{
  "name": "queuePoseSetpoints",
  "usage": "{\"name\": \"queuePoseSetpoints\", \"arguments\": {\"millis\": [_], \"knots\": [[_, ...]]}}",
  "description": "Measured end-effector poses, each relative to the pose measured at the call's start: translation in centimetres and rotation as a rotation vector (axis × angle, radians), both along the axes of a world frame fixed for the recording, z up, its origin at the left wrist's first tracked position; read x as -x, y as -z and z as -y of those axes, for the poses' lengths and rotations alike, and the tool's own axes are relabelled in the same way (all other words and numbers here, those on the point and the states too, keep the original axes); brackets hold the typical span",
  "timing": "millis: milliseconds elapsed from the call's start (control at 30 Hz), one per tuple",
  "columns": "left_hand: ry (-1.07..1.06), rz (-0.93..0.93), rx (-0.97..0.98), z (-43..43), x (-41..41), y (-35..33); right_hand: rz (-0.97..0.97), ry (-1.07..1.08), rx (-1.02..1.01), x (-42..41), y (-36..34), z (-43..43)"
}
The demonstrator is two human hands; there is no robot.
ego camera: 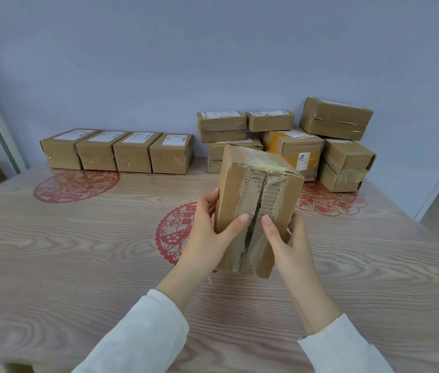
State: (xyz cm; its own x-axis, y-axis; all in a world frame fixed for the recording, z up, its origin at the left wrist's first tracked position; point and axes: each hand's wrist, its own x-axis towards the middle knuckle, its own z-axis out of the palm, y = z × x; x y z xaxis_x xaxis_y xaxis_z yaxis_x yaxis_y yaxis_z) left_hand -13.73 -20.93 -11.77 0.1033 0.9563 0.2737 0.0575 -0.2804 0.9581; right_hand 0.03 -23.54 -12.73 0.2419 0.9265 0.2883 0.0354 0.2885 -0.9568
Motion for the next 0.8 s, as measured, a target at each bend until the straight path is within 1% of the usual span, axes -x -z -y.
{"name": "queuePoseSetpoints", "arguments": {"millis": [133, 233, 333, 433, 600, 800], "knots": [[-0.02, 0.003, 0.016, -0.1, -0.1, 0.2, 0.031, -0.017, 0.014, -0.2, 0.4, -0.1], [-0.008, -0.008, 0.0, 0.0, -0.2, 0.5, 0.015, -0.024, 0.022, -0.4, 0.1, 0.0], [-0.013, -0.012, -0.01, 0.3, -0.3, 0.2, 0.03, 0.001, -0.012, -0.4, -0.3, -0.1], [-0.019, 0.023, -0.01, 0.5, -0.3, -0.5, 0.054, 0.002, -0.051, -0.3, -0.1, -0.2], [0.013, -0.002, -0.036, 0.4, -0.2, -0.5, 0.048, -0.059, -0.047, -0.6, 0.0, -0.2], [0.042, -0.017, -0.029, 0.6, -0.1, 0.0, 0.073, -0.045, -0.076, -0.7, -0.2, -0.5]]}}
